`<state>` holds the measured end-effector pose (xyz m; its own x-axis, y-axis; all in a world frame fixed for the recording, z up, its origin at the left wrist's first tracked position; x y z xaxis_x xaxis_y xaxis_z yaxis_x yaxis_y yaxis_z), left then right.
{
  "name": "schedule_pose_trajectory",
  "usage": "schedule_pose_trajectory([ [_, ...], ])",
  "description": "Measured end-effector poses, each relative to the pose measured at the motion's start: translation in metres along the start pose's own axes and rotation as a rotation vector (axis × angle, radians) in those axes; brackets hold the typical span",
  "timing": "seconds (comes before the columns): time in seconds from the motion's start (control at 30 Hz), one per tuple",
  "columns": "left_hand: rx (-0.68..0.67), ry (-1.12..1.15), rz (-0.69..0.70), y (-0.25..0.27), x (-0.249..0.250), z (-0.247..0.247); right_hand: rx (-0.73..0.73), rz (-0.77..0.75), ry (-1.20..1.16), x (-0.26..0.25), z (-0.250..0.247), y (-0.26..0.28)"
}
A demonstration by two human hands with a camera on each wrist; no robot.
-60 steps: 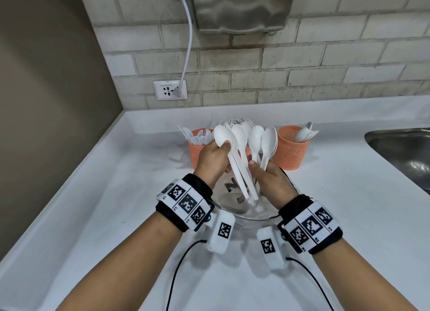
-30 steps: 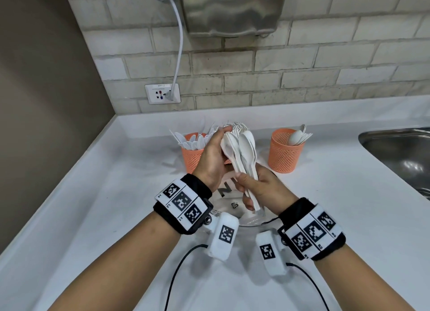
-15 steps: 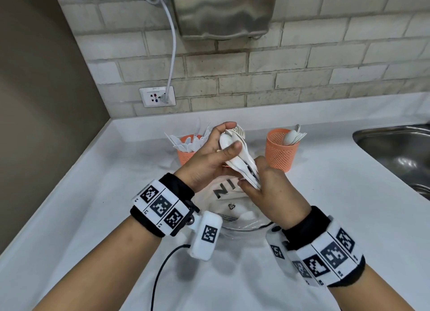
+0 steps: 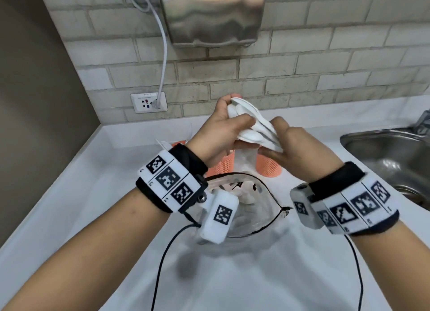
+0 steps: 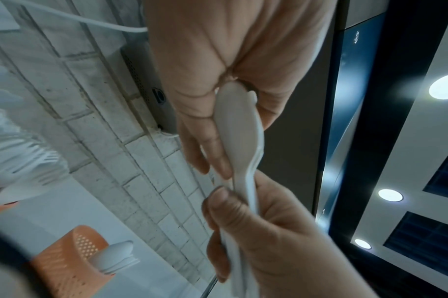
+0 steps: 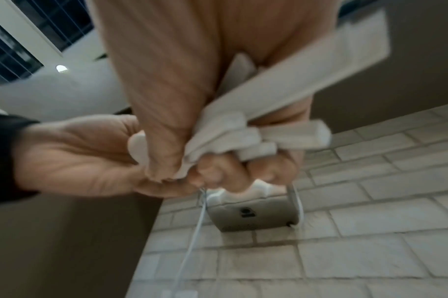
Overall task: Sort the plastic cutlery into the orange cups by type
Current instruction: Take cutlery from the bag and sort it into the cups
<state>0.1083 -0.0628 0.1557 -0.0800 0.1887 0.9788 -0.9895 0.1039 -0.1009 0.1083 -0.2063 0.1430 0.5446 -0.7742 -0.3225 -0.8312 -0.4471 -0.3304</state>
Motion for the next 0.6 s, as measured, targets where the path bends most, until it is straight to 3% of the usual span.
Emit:
schedule_pose_trajectory([
  [0.23, 0.06, -0.253, 0.064, -0.053, 0.014, 0.028, 0.065, 0.136, 0.074, 0.049, 0.006, -0.055],
  [0.4, 0.044, -0.571, 0.157, -0.092, 0.02, 0.035, 0.141, 0.228, -0.281, 0.077, 0.022, -0.099],
  [0.6, 0.001, -0.83, 0.149, -0.129, 0.004, 0.035, 0.188, 0.304, -0.484, 0.097, 0.046, -0.124],
])
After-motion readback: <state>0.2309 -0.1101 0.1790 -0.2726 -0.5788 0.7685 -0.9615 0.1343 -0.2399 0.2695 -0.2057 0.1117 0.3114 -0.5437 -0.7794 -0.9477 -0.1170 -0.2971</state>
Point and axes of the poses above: each hand's wrist, its own y-axis away from the middle knuckle, its own z-axis out of the palm, x = y × z, the point moved 2 cm from there along -y, towards the middle knuckle, and after that the axes turned 1 degree about -z, right-handed, at the moved point
